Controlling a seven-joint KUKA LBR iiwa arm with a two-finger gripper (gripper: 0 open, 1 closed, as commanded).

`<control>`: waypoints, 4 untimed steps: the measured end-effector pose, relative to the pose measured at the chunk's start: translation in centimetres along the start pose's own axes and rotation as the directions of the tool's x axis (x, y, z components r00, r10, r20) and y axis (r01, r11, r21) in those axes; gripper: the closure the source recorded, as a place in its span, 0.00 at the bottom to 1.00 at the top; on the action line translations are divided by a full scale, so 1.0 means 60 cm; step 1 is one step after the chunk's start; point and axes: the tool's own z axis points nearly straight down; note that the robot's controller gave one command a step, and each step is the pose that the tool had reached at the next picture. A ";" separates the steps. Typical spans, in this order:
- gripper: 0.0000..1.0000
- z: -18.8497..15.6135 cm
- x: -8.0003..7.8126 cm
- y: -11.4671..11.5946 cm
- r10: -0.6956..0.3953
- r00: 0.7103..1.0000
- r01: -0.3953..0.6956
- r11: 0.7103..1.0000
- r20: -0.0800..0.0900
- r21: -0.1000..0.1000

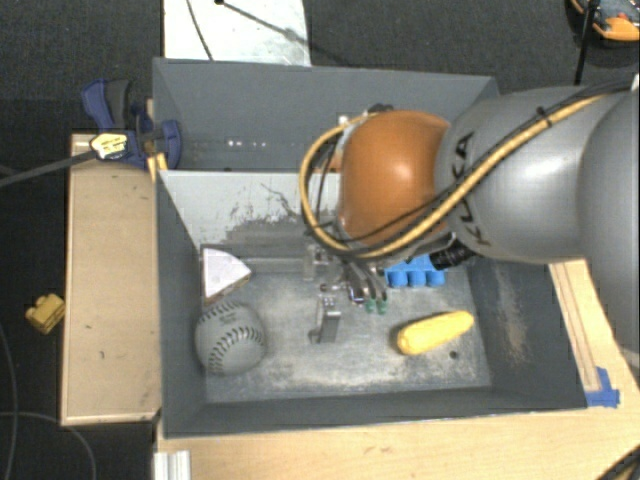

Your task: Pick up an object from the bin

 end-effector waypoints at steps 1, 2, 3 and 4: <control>0.00 -0.007 -0.003 -0.001 0.004 1.000 -0.004 1.000 0.008 -0.001; 0.00 -0.041 -0.019 -0.065 -0.039 0.999 0.039 0.999 0.005 -0.002; 0.00 -0.085 -0.043 -0.112 -0.039 0.999 0.039 0.999 0.009 0.005; 0.00 -0.060 0.020 -0.126 -0.201 0.980 0.201 0.980 0.012 0.000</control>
Offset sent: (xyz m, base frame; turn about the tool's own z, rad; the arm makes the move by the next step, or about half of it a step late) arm 0.0235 -0.0838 0.0447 -0.0605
